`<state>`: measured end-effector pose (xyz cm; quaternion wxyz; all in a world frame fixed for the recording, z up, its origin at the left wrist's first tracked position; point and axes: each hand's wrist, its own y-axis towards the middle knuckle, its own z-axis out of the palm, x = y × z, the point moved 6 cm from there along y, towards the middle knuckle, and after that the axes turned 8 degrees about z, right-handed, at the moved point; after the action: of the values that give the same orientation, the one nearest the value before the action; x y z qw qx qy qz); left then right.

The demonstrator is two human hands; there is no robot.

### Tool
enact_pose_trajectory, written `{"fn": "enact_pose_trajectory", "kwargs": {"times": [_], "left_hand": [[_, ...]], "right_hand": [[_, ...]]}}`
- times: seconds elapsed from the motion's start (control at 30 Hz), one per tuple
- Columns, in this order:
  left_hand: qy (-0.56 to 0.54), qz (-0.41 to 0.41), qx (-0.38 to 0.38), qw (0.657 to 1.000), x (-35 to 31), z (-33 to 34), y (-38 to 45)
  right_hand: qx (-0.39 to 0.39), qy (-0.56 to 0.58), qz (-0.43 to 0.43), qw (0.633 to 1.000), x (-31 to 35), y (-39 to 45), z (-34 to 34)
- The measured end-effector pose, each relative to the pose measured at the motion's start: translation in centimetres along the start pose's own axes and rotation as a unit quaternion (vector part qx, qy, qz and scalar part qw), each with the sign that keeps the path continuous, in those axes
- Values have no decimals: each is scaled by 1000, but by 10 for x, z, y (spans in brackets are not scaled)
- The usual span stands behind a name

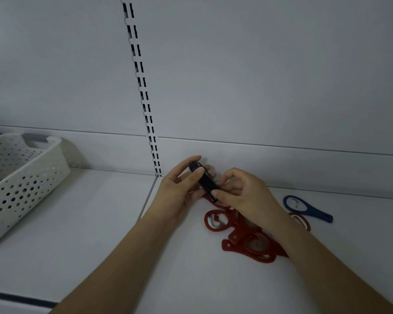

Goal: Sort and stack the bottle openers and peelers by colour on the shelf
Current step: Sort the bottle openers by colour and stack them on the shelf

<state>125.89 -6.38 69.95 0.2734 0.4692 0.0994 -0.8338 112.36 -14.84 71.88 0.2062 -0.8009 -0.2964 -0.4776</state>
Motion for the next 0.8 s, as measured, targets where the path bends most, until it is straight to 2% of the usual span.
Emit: {"fn": "enact_pose_trajectory", "kwargs": {"times": [0.27, 0.4, 0.6, 0.7, 0.8], "left_hand": [[100, 44, 34, 993, -7, 5, -2], [111, 49, 52, 991, -12, 8, -3], [188, 51, 73, 978, -18, 20, -12], [315, 52, 115, 941, -13, 40, -15], [438, 71, 210, 871, 11, 87, -23]], "right_hand": [[34, 34, 4, 999, 8, -5, 9], [33, 49, -3, 998, 12, -8, 6], [-43, -34, -20, 998, 14, -25, -32], [-101, -52, -7, 993, 2, -56, -83], [-189, -44, 28, 981, -25, -98, -147]]}}
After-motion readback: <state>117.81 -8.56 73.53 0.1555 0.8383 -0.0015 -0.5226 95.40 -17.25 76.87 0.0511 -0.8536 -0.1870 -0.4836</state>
